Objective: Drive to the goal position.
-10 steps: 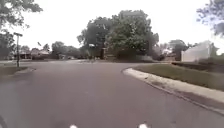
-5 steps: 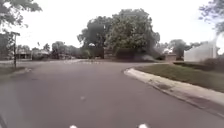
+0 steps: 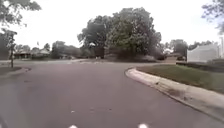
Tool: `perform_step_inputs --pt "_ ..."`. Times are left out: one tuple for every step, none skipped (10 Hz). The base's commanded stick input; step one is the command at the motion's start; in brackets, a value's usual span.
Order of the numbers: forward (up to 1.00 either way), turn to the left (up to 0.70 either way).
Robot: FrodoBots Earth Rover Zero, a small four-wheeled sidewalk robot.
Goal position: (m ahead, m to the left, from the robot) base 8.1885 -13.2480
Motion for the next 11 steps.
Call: perform_step_inputs --pt "0.70 0.30" --pt "0.70 0.00" --pt "0.70 0.00" --pt "0.70 0.00" --pt "0.70 0.00" --pt "0.70 0.00" --pt "0.70 0.00" --pt "0.70 0.00" --pt "0.70 0.00" --pt "0.70 0.00" --pt "0.70 0.00"
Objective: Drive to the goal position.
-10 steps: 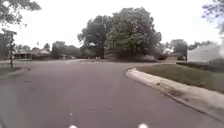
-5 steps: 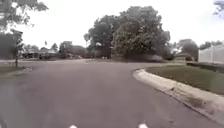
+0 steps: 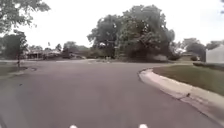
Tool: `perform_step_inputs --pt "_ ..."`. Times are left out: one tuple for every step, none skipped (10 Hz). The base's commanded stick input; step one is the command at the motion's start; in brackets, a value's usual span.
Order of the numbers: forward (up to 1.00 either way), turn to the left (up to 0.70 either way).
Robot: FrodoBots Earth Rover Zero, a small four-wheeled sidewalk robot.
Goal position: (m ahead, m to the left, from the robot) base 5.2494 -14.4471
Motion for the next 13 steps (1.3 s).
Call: perform_step_inputs --pt "0.70 0.00" --pt "0.70 0.00" --pt "0.70 0.00" --pt "0.70 0.00" --pt "0.70 0.35" --pt "0.70 0.35" --pt "0.70 0.02" --pt "0.70 0.00" --pt "0.70 0.00" --pt "0.70 0.00" --pt "0.70 0.00" --pt "0.70 0.00" --pt "0.70 0.00"
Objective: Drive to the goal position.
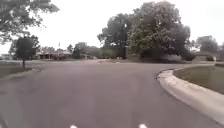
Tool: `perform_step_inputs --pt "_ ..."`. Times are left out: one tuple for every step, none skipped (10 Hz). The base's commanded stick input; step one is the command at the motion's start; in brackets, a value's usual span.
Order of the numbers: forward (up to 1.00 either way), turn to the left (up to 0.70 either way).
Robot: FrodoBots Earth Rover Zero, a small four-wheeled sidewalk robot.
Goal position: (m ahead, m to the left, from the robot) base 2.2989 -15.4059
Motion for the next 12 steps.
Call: perform_step_inputs --pt "0.70 0.00" --pt "0.70 0.00" --pt "0.70 0.00" --pt "0.70 0.00" --pt "0.70 0.00" --pt "0.70 0.00" --pt "0.70 0.00" --pt "0.70 0.00" --pt "0.70 0.00" --pt "0.70 0.00" --pt "0.70 0.00" --pt "0.70 0.00"
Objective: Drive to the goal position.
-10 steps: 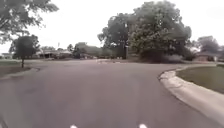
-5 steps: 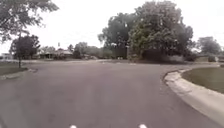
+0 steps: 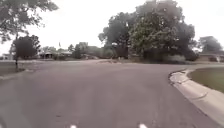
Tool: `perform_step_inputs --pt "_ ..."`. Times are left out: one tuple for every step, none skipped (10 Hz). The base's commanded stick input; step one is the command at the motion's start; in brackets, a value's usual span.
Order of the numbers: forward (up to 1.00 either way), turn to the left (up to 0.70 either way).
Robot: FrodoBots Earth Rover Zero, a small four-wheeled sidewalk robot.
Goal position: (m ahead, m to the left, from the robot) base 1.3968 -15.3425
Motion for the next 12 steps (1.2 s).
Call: perform_step_inputs --pt "0.70 0.00" --pt "0.70 0.00" --pt "0.70 0.00" --pt "0.70 0.00" --pt "0.70 0.00" --pt "0.70 0.00" --pt "0.70 0.00" --pt "0.70 0.00" --pt "0.70 0.00" --pt "0.70 0.00" --pt "0.70 0.00" --pt "0.70 0.00"
